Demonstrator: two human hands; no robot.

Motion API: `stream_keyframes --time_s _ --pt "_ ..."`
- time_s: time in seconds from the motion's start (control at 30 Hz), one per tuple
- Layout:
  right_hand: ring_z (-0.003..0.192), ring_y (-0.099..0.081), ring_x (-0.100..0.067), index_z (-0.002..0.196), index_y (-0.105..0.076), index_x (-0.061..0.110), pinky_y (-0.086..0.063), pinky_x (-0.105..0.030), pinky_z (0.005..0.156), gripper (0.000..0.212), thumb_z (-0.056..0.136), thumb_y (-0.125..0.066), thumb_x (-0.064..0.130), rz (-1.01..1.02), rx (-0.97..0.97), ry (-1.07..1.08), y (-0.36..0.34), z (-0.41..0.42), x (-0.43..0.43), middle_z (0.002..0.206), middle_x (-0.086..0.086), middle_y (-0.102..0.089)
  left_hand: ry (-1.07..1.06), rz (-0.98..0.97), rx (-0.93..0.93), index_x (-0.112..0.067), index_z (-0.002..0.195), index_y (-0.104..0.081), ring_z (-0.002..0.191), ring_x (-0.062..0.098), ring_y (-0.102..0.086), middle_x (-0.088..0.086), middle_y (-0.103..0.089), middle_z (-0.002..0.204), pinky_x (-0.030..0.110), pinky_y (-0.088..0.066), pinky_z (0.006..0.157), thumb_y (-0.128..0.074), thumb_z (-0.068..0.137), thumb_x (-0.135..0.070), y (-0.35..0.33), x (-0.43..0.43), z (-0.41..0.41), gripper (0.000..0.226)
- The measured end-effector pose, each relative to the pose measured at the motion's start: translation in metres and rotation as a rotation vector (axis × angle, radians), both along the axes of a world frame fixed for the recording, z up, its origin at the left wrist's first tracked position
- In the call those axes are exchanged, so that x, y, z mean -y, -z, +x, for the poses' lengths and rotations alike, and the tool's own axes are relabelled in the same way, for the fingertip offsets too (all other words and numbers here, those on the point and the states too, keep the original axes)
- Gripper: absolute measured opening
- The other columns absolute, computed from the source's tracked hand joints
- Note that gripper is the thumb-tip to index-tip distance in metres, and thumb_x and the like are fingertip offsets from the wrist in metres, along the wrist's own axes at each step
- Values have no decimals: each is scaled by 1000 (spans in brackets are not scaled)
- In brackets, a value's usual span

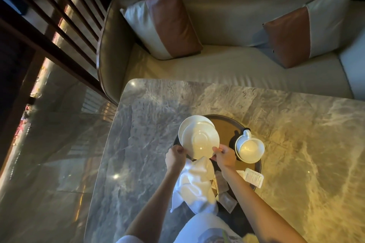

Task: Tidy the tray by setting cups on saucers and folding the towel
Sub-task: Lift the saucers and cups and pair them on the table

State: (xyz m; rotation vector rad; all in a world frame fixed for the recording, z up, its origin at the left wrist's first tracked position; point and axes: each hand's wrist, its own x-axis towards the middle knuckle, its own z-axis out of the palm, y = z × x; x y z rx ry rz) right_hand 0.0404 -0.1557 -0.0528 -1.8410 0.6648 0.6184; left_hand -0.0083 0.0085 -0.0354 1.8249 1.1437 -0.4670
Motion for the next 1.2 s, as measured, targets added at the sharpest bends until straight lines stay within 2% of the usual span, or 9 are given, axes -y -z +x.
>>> stream_keyframes --time_s 0.17,0.3,0.43,0.63,0.73,0.83,0.93,1.07,1.2 --pt "85 -67 -19 112 -68 7 -59 -27 66 20 92 -63 8 62 49 20 -22 -1 -2 100 -9 -69 -11 10 84 -10 83 -70 77 24 -55 7 -66 78 27 -41 66 -58 87 -7 -21 -4 -2 13" --pt "95 -68 -27 113 -67 4 -61 -38 78 21 92 -64 6 150 82 34 -51 -1 -2 100 -11 -68 -73 -107 197 -8 75 -64 67 26 -50 6 -57 64 30 -38 64 -56 78 -1 -49 -8 -7 11" --pt "87 -68 -20 107 -68 6 -60 -23 61 16 91 -64 5 219 123 23 -78 -17 13 98 -12 -70 -240 -288 337 5 94 -61 67 27 -58 16 -58 74 44 -54 66 -58 84 3 -75 -5 -22 10" --pt "84 -68 -23 96 -70 7 -62 -34 73 9 92 -63 3 336 107 45 -99 -66 55 87 -10 -72 -12 -166 482 -6 79 -55 71 24 -54 15 -56 77 33 -48 60 -62 78 -5 -102 28 -54 7" --pt "73 -68 -16 97 -71 8 -61 -29 62 11 91 -63 2 364 146 89 -103 -89 89 77 -3 -74 22 -102 474 -4 93 -59 83 23 -61 19 -66 96 28 -55 69 -63 87 2 -104 59 -68 9" --pt "86 -68 -26 103 -71 1 -61 -43 81 15 90 -64 1 390 144 171 -102 -104 133 94 -18 -70 96 -123 489 7 103 -62 88 27 -62 19 -68 99 34 -55 76 -67 87 0 -99 97 -75 18" --pt "77 -63 -23 105 -70 -1 -58 -45 83 17 90 -62 -3 348 125 266 -97 -117 183 86 -15 -67 183 -160 406 4 102 -63 82 23 -59 15 -66 91 35 -50 69 -68 85 -5 -91 145 -74 19" --pt "60 -61 -16 86 -76 7 -61 -31 58 15 81 -69 -5 168 107 370 -74 -130 257 64 -4 -67 306 -182 291 4 94 -70 74 18 -57 15 -68 81 13 -42 49 -71 80 -6 -62 218 -69 18" --pt "53 -51 -23 65 -74 9 -51 -40 64 14 74 -75 -2 -25 84 316 -43 -136 316 50 -7 -56 351 -249 118 8 103 -67 74 27 -65 27 -70 93 36 -61 74 -69 83 -7 -24 276 -68 25"
